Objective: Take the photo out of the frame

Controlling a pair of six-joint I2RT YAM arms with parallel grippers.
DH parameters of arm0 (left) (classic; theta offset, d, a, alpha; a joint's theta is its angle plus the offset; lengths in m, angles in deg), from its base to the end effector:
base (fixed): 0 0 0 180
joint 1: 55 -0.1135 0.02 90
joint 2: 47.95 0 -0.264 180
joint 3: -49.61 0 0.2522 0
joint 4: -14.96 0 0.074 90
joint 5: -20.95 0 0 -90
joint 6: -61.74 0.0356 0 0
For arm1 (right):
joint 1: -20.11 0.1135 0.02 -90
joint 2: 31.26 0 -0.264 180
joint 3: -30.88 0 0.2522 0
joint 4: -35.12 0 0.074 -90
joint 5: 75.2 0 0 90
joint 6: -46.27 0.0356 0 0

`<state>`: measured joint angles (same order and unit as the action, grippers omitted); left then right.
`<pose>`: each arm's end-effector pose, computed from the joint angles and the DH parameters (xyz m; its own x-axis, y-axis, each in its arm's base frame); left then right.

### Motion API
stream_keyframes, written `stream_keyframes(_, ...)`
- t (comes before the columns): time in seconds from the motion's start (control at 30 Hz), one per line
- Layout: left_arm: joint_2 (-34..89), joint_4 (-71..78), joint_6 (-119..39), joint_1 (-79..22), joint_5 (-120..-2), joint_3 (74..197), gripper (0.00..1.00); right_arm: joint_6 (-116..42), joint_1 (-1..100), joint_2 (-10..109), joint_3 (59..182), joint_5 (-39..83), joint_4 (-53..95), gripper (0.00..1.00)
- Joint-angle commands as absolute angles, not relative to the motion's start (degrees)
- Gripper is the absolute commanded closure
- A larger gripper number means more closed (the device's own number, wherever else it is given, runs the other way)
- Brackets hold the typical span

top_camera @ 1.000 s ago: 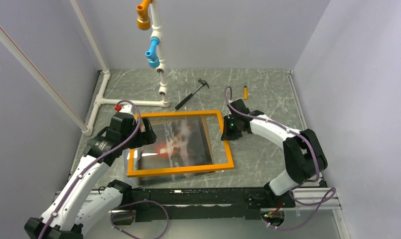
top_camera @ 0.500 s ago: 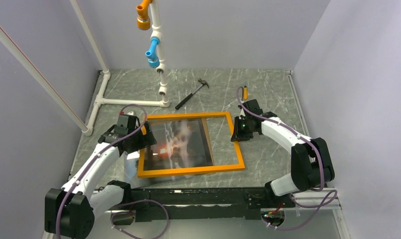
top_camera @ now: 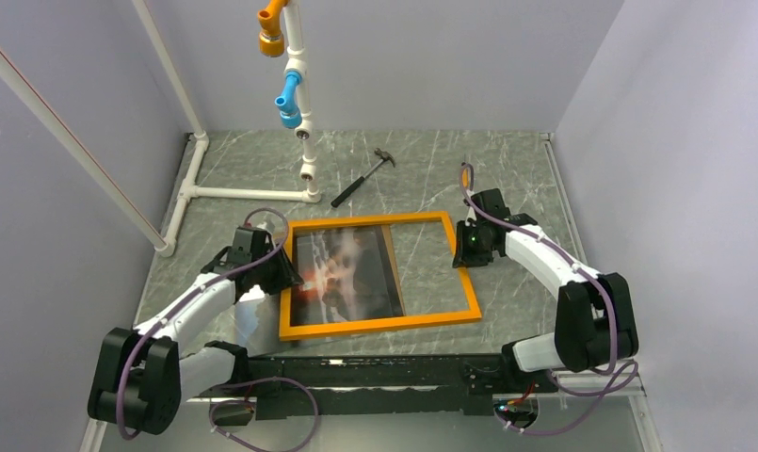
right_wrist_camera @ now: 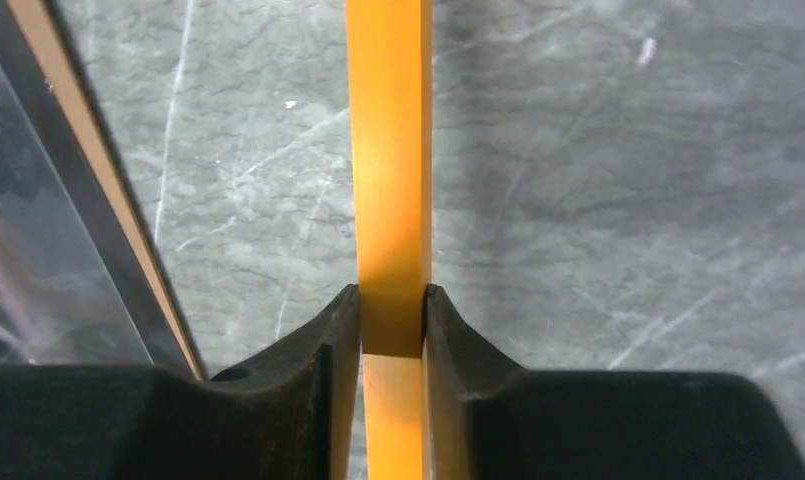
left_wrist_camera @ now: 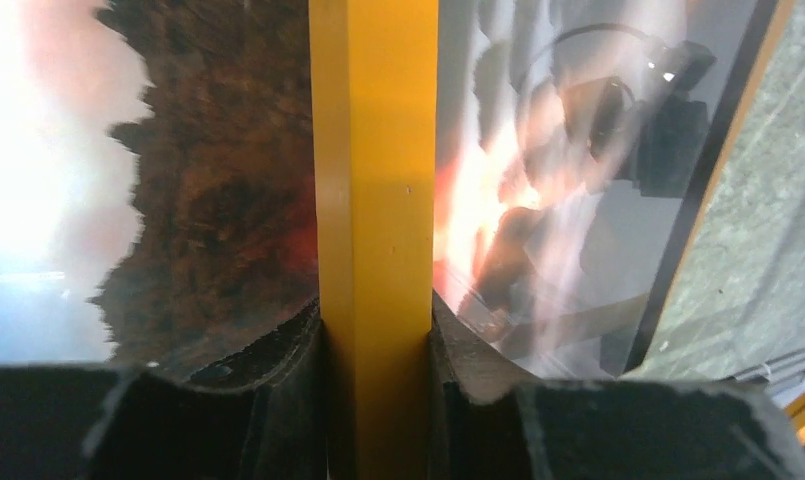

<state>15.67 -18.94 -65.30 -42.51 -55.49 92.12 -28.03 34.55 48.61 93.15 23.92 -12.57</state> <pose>0.1937 -0.0515 0.1702 -0.8442 -0.4128 -0.3420 -0.2092 0.8411 -0.4987 0.2500 0.0702 0.1980 -0.9309 0.0362 -0.3635 -0.0607 0.9659 0.2517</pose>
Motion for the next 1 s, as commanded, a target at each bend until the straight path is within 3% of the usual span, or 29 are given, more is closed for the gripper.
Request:
stream_keyframes(0.0, 13.0, -9.0, -70.8, -35.8, -47.6, 92.3, 0.86, -24.9, 35.8, 44.7, 95.6, 24.9, -13.3, 0.59)
stream_keyframes(0.07, 13.2, -7.4, -73.5, -31.6, -48.8, 92.5, 0.93, -24.2, 35.7, 43.3, 97.0, 21.1, -15.2, 0.41)
stream_keyframes(0.2, 15.7, -3.3, -78.8, -22.0, -53.9, 94.1, 1.0, -22.1, 35.7, 40.7, 100.1, 11.7, -19.3, 0.2)
stream_keyframes(0.43, 24.8, -0.8, -85.1, -12.2, -63.9, 101.2, 1.0, -21.7, 35.7, 31.0, 104.0, 1.7, -21.7, 0.02)
stream_keyframes(0.73, 31.8, -8.1, -79.1, -9.7, -67.9, 111.0, 1.0, -17.2, 34.1, 34.3, 105.4, -19.4, -28.8, 0.0)
stream_keyframes(0.97, 33.4, -10.7, -75.0, -9.5, -67.3, 113.4, 1.0, -15.6, 27.7, 31.5, 100.2, -18.2, -26.0, 0.0)
